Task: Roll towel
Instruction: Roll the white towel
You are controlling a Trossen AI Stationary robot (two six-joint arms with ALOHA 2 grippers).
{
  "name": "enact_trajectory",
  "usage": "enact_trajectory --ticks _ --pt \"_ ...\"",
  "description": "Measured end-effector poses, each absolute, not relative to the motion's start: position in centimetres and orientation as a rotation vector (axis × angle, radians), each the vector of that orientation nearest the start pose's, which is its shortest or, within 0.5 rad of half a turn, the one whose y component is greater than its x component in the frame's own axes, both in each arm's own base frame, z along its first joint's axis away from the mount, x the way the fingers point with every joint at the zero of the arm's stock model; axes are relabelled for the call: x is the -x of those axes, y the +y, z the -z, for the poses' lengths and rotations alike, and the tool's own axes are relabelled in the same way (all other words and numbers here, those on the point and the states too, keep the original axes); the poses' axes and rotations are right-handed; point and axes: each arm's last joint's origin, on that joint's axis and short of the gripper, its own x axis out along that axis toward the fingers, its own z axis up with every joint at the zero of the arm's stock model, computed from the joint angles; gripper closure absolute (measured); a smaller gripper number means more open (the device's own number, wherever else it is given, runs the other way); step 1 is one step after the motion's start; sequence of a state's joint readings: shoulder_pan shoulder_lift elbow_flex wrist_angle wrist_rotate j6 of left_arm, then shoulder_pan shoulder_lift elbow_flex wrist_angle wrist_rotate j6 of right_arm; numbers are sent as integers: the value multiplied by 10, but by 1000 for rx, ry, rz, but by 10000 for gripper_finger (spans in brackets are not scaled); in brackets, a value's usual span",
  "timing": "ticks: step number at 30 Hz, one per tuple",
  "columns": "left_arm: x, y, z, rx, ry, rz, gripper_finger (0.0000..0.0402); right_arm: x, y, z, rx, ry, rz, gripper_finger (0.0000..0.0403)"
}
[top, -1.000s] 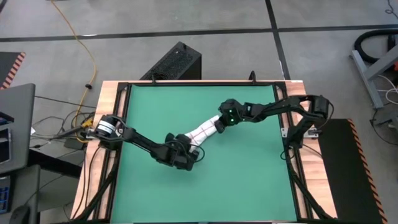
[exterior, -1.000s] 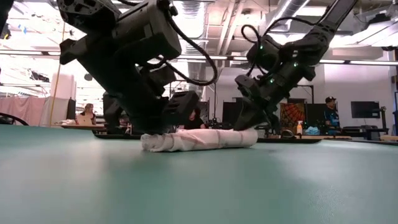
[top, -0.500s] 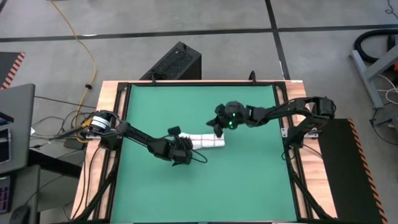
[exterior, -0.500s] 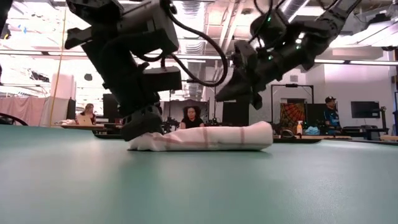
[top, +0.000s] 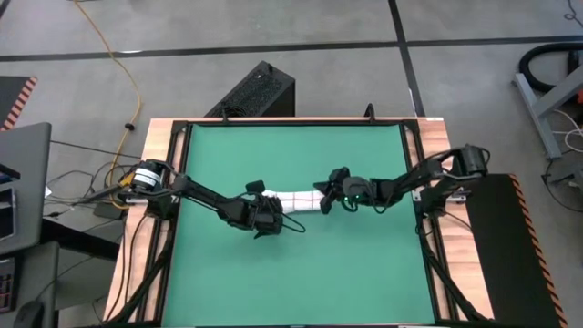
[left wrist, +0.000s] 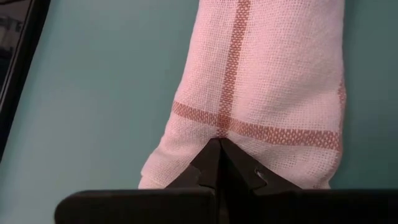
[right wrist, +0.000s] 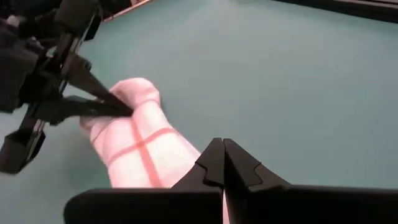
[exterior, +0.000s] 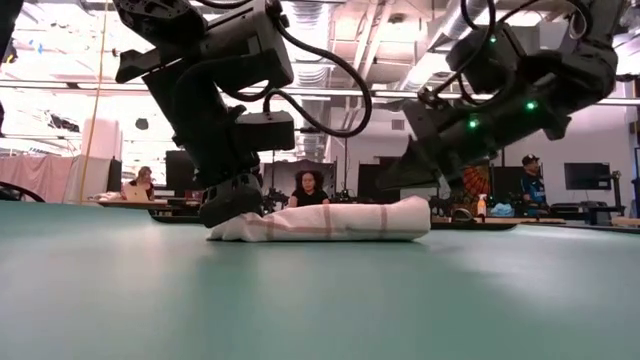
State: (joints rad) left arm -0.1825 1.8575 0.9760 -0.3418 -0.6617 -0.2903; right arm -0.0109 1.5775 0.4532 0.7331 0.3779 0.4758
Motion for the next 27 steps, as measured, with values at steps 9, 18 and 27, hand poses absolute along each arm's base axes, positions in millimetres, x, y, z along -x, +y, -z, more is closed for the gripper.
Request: enact_trajectory --ticks 9,18,27 --pt "-328 -42 -122 -246 1017 -569 401 -271 -2 -132 -359 273 404 387" --pt "-334 -38 -125 -291 996 -527 401 -279 -1 -88 -469 301 433 387" --pt "-326 -36 -128 -276 1041 -570 401 -277 5 -67 -500 360 457 387"
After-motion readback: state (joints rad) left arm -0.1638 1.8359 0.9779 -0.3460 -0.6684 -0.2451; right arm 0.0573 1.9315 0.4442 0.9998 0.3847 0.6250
